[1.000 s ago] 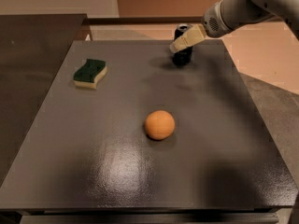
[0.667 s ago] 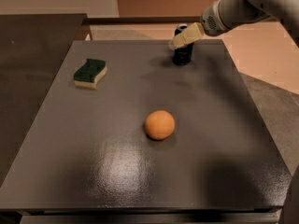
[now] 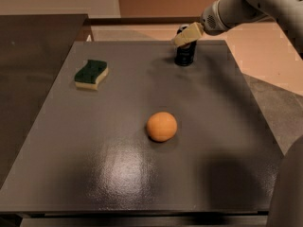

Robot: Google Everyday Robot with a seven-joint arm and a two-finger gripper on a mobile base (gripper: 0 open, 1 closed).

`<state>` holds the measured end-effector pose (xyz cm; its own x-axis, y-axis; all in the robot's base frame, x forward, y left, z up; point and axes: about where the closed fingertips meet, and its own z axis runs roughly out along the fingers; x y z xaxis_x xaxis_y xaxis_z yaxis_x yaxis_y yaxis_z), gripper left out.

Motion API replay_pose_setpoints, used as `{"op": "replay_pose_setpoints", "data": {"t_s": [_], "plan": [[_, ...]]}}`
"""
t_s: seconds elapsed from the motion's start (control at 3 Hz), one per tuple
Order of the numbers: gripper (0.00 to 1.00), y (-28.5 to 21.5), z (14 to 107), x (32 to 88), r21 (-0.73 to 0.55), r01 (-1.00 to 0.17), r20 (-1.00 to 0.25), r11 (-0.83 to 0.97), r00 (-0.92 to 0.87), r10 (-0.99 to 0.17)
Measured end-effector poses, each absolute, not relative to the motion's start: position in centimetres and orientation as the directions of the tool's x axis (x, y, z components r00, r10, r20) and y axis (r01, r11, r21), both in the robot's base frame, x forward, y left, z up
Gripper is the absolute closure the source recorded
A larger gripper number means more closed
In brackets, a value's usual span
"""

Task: Move pepsi can near orange

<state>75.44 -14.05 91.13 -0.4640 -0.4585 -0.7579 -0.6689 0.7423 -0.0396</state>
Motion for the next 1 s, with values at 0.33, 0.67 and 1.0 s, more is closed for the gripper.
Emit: {"op": "replay_pose_setpoints", "data": {"t_s": [0.33, 0.67, 1.0], "plan": [[0.41, -13.9, 91.3, 75.6, -0.035, -0.679, -0.765, 0.733, -0.454, -0.456], [0.64, -13.3, 92.2, 74.8, -0.031, -0.708, -0.782, 0.706, -0.422, -0.458], [0.87, -13.2, 93.1, 73.3, -0.033, -0.745, -0.792, 0.666, -0.387, -0.472]]}}
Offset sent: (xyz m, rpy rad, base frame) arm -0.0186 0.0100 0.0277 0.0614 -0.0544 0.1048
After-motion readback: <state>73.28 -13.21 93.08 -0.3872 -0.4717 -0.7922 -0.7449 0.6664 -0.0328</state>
